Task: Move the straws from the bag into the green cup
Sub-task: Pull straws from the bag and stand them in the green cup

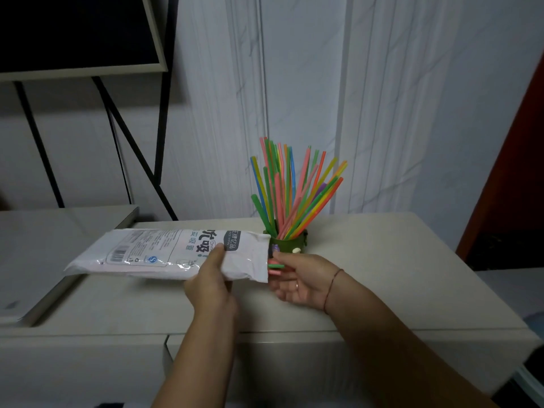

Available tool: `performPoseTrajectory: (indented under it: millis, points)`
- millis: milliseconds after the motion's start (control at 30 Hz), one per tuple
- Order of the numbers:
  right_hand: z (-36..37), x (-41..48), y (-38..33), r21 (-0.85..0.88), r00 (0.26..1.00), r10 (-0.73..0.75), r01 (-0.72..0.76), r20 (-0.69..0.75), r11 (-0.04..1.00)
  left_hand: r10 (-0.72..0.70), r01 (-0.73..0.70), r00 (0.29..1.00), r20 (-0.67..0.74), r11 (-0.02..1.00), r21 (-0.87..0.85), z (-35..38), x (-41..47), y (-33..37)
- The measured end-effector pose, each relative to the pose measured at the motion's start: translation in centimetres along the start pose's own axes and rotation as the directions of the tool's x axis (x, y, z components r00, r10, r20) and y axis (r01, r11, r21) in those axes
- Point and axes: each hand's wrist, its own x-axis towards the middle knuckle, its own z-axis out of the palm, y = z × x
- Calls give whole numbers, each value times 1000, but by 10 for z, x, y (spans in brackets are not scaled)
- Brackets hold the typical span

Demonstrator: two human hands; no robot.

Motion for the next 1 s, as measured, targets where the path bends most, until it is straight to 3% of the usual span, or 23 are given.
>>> performPoseTrajectory:
  millis: [267, 467, 600, 800, 1000]
  points:
    - [-3, -4, -6, -127, 953, -301, 294, -41, 947, -52, 50, 998, -38, 998, -50, 4, 1, -2]
    - [-33, -14, -28, -128, 948, -312, 303, -57, 944, -163, 155, 985, -49, 979, -129, -6, 25, 7]
    - [-48, -17, -36, -7, 955, -285, 285, -82, 958, -192, 181, 979, -64, 973, -146, -10, 36, 8]
    - [-28, -5, -24, 402, 972, -230, 229, -47, 886, -205, 197, 977, -59, 973, -124, -9, 38, -2]
    - [4, 9, -3, 371, 953, -302, 288, -23, 883, -210, 205, 977, -29, 973, -109, -3, 26, -12]
